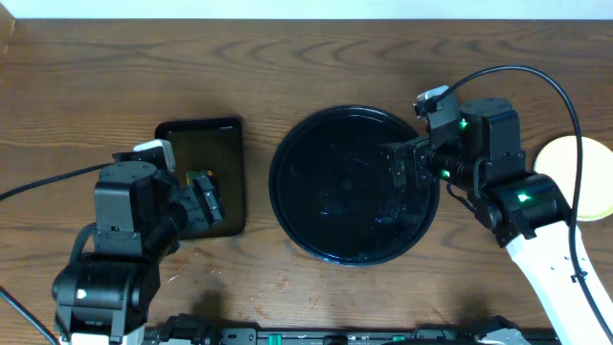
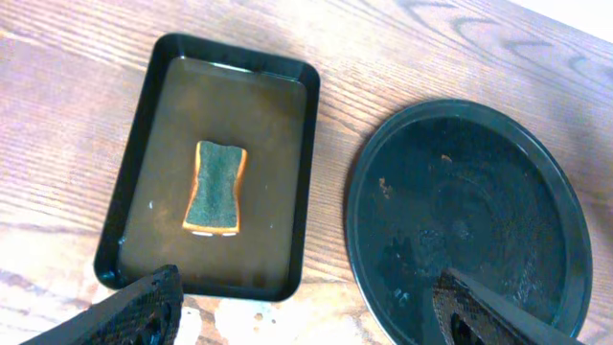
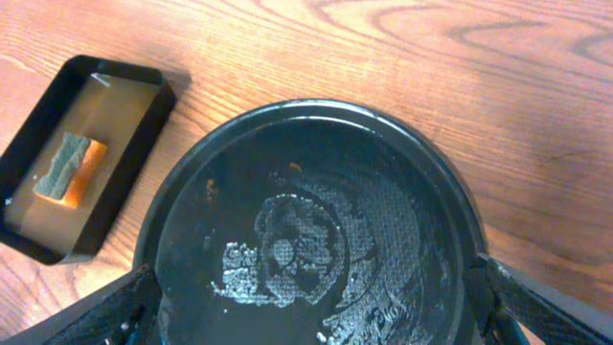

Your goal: Clean dirty plates on tray and stack at the side

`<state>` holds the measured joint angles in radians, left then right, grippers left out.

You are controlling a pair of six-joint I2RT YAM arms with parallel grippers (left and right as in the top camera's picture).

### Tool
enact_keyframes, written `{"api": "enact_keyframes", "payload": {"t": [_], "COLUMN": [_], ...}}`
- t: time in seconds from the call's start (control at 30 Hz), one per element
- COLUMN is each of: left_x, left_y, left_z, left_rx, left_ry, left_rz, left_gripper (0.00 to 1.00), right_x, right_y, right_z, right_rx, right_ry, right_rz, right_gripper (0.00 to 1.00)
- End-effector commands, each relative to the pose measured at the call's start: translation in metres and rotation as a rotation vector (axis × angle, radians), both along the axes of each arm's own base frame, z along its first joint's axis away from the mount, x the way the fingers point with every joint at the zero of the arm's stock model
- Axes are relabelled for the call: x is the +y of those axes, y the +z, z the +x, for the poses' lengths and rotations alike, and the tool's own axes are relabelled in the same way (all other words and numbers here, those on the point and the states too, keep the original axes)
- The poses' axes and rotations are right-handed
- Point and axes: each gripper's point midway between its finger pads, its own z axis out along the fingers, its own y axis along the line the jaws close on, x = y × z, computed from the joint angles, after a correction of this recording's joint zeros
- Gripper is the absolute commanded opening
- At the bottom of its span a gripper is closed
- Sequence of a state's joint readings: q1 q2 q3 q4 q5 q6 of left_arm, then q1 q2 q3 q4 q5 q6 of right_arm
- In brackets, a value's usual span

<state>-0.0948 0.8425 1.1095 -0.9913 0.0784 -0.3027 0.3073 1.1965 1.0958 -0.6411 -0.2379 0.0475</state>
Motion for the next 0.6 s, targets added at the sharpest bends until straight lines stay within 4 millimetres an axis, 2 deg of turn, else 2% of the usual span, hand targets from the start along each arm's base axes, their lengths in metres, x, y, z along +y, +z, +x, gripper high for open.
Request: {"api": "enact_keyframes", "payload": {"t": [0.0,0.2,0.3,0.37,0.5,0.57], "left_x": [0.001,0.001,0.001,0.001,0.001,0.001], "left_y": [0.003,0.002,0.002,0.002,0.002,0.002], "left_z": [0.002,0.003,0.003,0.003,0.003,0.003], "left_rx": [-0.004,0.002,0.002,0.002,0.002,0.002], "left_ry": [0.020,0.021,0.021,0.020,0.020,0.020], "left_rz": [-0.005,-0.004,-0.005,-0.005,-0.005,-0.005], "left_gripper": [0.85,0.85,0.85,0.85,0.85,0.86], "right_x": [0.005,0.006,0.000,-0.004,-0.017,-0.031], "right_y": [-0.001,-0.002,-0.011,-0.009,0.015,0.031], "right_z": [-0.005,-0.006,-0.016,-0.020,-0.033,-0.044], "right_rx": [0.007,0.020,0.073,0.078,-0.019,-0.088], "right_ry": [0.027,0.027,0.017,0.008,0.021,0.001], "right_rz": [-0.005,0.005,-0.018,-0.019,-0.046,-0.085], "right_gripper": [0.99,0.99,0.99,0.99,0.99,0.99]}}
